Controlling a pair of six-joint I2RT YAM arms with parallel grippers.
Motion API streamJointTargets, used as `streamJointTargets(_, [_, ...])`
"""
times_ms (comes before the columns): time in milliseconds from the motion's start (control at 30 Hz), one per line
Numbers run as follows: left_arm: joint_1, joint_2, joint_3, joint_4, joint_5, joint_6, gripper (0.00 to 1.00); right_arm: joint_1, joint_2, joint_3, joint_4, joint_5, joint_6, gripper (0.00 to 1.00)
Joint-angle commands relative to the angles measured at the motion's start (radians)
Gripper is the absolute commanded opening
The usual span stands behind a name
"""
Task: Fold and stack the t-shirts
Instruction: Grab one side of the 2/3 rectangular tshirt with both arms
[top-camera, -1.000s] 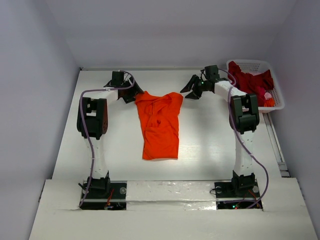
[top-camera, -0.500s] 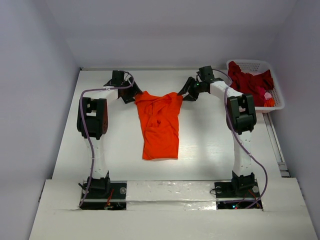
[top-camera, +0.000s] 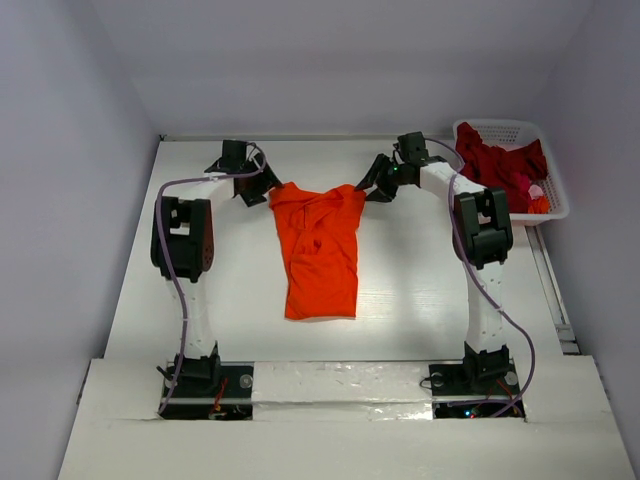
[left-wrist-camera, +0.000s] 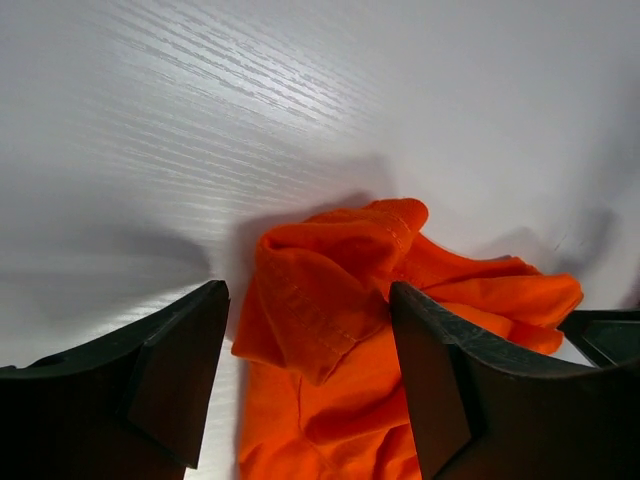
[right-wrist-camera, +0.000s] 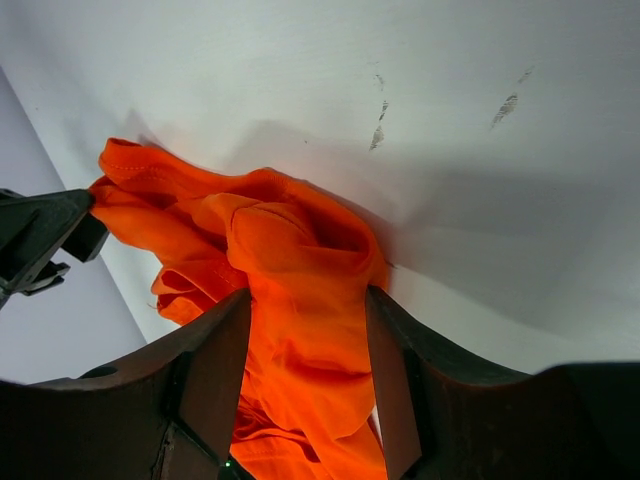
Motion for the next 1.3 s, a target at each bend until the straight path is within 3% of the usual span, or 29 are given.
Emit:
streamJointTargets(0, [0.019, -0.111, -0.037, 0.058, 0.013, -0.016, 0.62, 0.016, -0.001, -0.004, 0.033, -0.011, 0.006, 0.55])
streamJointTargets(367, [0.089, -0.108, -0.235, 0.289, 0.145, -0.12, 0.6, 0.016, -0.005, -0.013, 0.034, -0.017, 0.002, 0.55])
streamJointTargets(967, [0.107, -0.005, -0.264, 0.437, 0.304, -0.188, 0.59, 0.016, -0.009, -0.012, 0.022, -0.008, -0.007, 0.54])
streamJointTargets(1067, [0.107, -0.002, -0.269, 0.44, 0.307, -0.188, 0.57, 0.016, -0.009, -0.012, 0.021, -0.008, -0.006, 0.54])
streamJointTargets(1200, [0.107, -0.004, -0.274, 0.443, 0.307, -0.192, 0.41, 0.016, -0.006, -0.007, 0.019, -0.01, -0.007, 0.54])
streamJointTargets(1267, [0.107, 0.001, -0.274, 0.449, 0.31, -0.195, 0.4, 0.016, -0.006, -0.006, 0.019, -0.011, -0.007, 0.54])
